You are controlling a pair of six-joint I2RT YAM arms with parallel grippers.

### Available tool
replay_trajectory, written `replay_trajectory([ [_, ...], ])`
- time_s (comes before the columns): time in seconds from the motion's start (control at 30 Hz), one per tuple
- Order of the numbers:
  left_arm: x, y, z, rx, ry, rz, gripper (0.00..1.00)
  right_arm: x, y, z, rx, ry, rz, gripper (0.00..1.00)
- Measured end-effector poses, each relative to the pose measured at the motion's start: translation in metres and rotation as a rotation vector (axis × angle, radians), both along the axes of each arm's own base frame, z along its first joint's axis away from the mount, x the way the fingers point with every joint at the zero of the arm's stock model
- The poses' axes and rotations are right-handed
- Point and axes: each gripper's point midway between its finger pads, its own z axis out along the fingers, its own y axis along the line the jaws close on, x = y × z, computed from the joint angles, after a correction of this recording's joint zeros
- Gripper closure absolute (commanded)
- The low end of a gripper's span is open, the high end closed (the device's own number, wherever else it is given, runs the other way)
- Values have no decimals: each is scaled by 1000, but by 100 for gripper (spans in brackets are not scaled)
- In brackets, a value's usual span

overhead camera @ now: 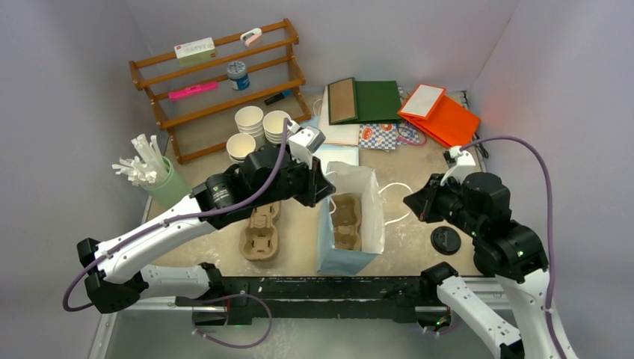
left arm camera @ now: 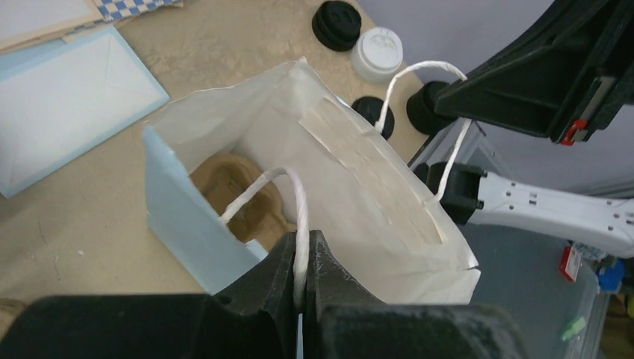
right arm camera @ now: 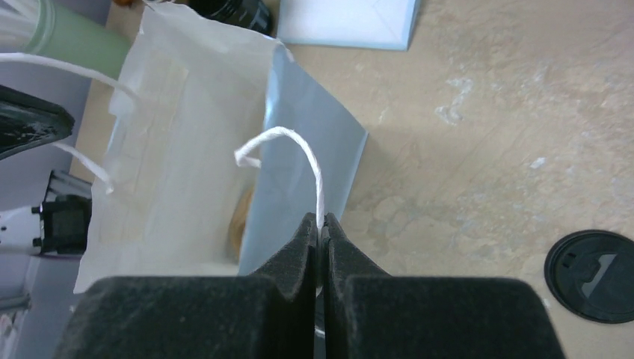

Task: Pack the takeout coffee

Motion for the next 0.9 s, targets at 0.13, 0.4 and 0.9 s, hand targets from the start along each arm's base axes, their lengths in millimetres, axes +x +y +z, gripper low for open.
replay_trajectory([
  [0.13, -9, -3, -15, 56, -1, -82, 100, -8, 7, -9, 9, 47, 48, 100],
  [0.4, -32, 3, -9, 126, 51, -198, 100, -27, 16, 8, 18, 164, 128, 69],
  [0.9, -9, 49, 0, 217, 109, 111, 16, 36, 43, 41, -60, 216, 190, 4],
])
